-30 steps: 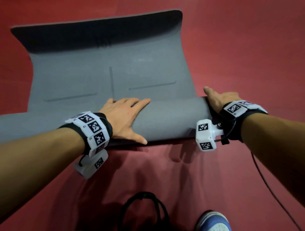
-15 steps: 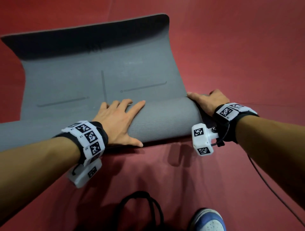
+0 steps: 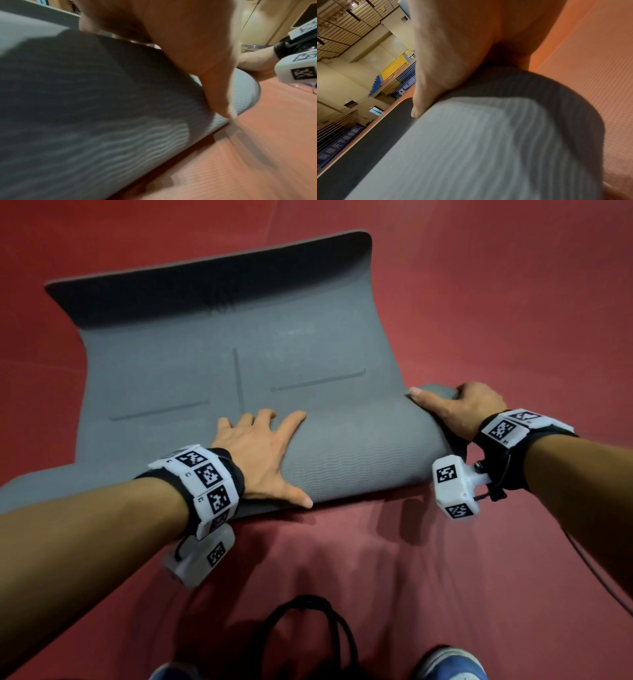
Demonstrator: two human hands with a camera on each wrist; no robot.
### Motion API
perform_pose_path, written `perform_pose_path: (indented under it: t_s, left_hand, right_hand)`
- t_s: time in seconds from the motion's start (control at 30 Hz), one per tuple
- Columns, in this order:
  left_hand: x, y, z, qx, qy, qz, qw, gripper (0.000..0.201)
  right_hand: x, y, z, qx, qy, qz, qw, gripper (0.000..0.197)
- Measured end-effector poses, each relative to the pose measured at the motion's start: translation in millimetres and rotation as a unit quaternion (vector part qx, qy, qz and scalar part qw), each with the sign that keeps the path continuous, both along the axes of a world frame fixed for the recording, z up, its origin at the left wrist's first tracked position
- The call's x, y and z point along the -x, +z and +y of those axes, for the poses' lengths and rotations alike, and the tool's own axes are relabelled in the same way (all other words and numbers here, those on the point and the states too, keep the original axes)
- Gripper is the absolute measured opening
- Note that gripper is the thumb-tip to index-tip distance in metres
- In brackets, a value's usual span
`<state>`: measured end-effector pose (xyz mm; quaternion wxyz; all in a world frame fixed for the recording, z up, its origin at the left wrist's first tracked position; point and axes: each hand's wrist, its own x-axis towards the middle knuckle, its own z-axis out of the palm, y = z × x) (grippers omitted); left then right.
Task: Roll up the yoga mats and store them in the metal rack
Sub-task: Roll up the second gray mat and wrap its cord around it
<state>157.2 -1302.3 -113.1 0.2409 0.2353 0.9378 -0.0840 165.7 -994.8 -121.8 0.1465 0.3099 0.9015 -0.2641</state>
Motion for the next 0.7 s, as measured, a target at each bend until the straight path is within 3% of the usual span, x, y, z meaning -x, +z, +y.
perform_pose_path:
  t_s: [0.1,0.2,0.33,0.4,0.47,0.57,0.63,0.7]
  left_hand:
    - [-4.2,-3.4,-2.7,0.008,0.002,0.011,1.0,0.133]
    - [-5.8,-7.9,-3.0,-0.026,0.011,0.017,0.999,0.133]
    - [5.4,-9.2,0.7,-0.039,-0.016,0.008,0.999,0.138]
    - [8.0,-8.2,2.5,-0.04,-0.019,0.003,0.999,0.139]
    - [3.0,-7.6,6.2,-0.027,-0.021,0.012,0.999,0.14]
    - [-9.7,-9.2,8.1,0.001,-0.026,0.04,0.999,0.139]
    - [-8.2,-6.8,-0.6,-0.003,-0.02,0.044,0.999,0.136]
    - [2.1,-4.0,-8.8,-0.019,-0.037,0.032,0.999,0.131]
  right_hand:
    - [1.1,-3.9,9.5,0.043,0.012,0.003,0.999,0.076]
    - [2.6,-6.1,2.8,0.127,-0.027,-0.003,0.992,0.078]
    - [11.7,-14.3,-9.6,0.206,-0.033,-0.07,0.976,0.111]
    - [14.1,-13.2,-15.4,0.202,-0.035,-0.058,0.977,0.114]
    - [18.1,-10.8,-20.6,0.174,-0.038,-0.031,0.984,0.103]
    - [29.8,-6.6,-25.1,0.148,-0.024,0.008,0.989,0.068]
    - [34.5,-3.2,-27.0,0.135,-0.023,-0.034,0.99,0.047]
    - [31.1,-2.8,-25.5,0.195,-0.023,-0.139,0.971,0.035]
